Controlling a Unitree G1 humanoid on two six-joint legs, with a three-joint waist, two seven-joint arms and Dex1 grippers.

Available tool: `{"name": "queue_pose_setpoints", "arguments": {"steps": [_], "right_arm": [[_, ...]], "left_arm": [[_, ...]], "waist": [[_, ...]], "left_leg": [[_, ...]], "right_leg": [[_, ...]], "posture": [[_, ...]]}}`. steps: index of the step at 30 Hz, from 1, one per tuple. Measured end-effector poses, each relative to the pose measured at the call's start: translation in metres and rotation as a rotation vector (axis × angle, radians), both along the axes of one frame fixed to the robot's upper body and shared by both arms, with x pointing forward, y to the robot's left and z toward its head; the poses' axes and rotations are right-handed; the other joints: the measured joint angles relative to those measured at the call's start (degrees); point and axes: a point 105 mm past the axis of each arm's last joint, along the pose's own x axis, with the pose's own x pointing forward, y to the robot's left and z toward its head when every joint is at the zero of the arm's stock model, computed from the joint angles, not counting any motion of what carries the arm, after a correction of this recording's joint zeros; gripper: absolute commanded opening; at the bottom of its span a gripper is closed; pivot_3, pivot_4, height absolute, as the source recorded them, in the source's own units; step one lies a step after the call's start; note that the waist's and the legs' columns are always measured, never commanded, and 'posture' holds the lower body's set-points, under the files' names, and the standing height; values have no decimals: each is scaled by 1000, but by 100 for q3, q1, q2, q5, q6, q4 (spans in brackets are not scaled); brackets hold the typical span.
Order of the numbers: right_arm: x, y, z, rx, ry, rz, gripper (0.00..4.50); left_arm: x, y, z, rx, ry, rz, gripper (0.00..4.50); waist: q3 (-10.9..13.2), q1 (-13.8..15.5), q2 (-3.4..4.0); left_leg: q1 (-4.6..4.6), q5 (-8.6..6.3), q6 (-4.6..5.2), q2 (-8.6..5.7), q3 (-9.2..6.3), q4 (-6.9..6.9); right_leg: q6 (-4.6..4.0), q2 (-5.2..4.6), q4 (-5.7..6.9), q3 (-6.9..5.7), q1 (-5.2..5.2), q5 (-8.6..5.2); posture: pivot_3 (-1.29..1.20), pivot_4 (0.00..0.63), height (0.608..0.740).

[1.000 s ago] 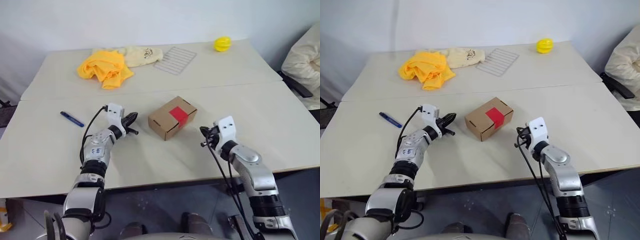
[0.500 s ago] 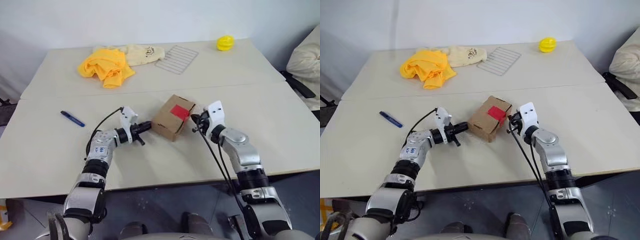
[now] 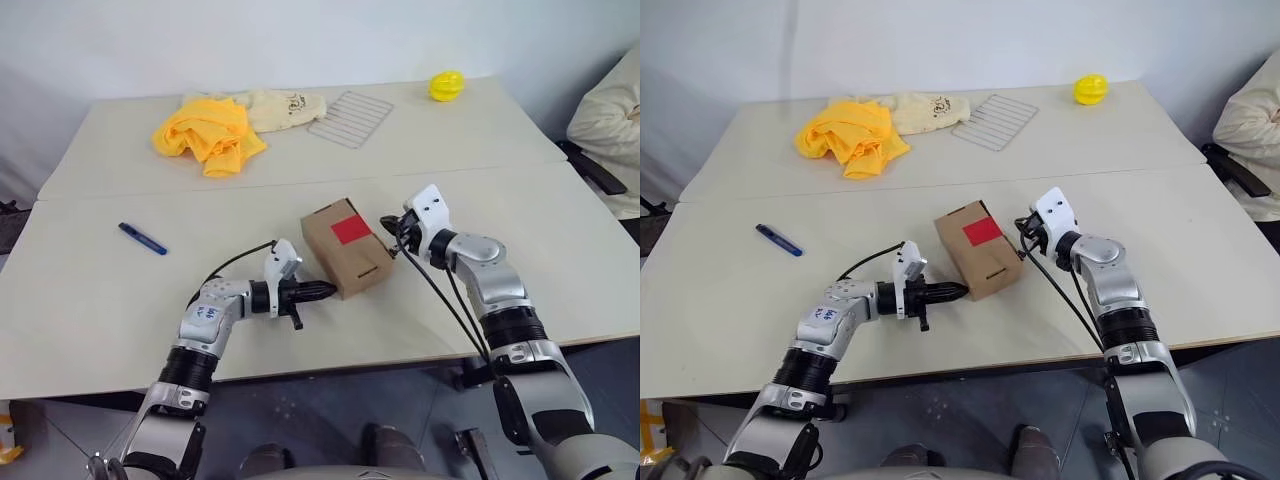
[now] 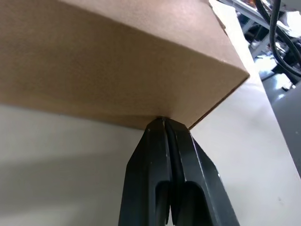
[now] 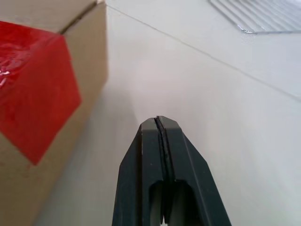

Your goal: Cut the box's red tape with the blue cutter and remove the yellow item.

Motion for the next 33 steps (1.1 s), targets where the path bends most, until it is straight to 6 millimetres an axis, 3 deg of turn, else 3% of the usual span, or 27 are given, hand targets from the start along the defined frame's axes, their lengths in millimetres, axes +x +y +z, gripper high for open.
{"name": "queue_pose_setpoints", "arguments": {"steps": [2,5,9,13,16,19,22,27,33], "right_arm": [[2,-11,2,-12,-61,-84,0],[-1,-43,-2,-16,-108,-244,0],[-26,-72,0,45,-107,-353,0],[-73,-58,-17,137,38,-284,0],[-103,-39,-30,152,157,-191,0],[-124,-24,-34,152,245,-114,0],[-130,-16,-36,158,285,-79,0],[-125,-10,-33,148,280,-64,0],[-113,-15,-37,153,265,-114,0]], "left_arm": [[0,4,0,-22,-3,66,54],[-2,17,0,-39,-1,160,54],[5,47,2,-47,-15,322,54],[30,92,7,-58,-61,554,54],[47,98,10,-49,-95,599,54],[71,98,16,-46,-129,623,54],[90,89,23,-49,-153,623,54],[105,67,30,-39,-181,570,54],[108,36,31,-4,-188,462,54]], "waist": [[1,-2,-2],[4,-2,-6],[5,-1,-7],[7,14,-12],[11,55,-18],[17,134,-30],[22,159,-44],[27,165,-53],[39,163,-73]], "left_leg": [[-1,0,0,1,-1,0],[-5,1,-1,3,-1,0],[-7,1,-3,7,-4,-1],[-3,1,-3,5,-8,0],[-4,-1,0,1,-14,3],[-4,-2,3,0,-12,6],[-9,-2,3,-1,-12,6],[-31,-2,3,-7,-13,4],[-48,-2,3,-8,-17,4]], "right_leg": [[0,0,2,0,-1,0],[0,0,1,0,-7,0],[-1,2,4,2,-12,0],[-3,3,9,4,-11,0],[-5,3,7,2,-8,2],[-10,3,7,2,-8,5],[-10,3,3,-2,-10,5],[-7,3,-13,-11,-19,6],[-2,3,-23,-22,-25,8]], "posture": [[0,150,740],[0,150,740],[0,150,740],[0,150,740],[0,150,740],[0,150,740],[0,150,740],[0,150,740],[0,150,740]]}}
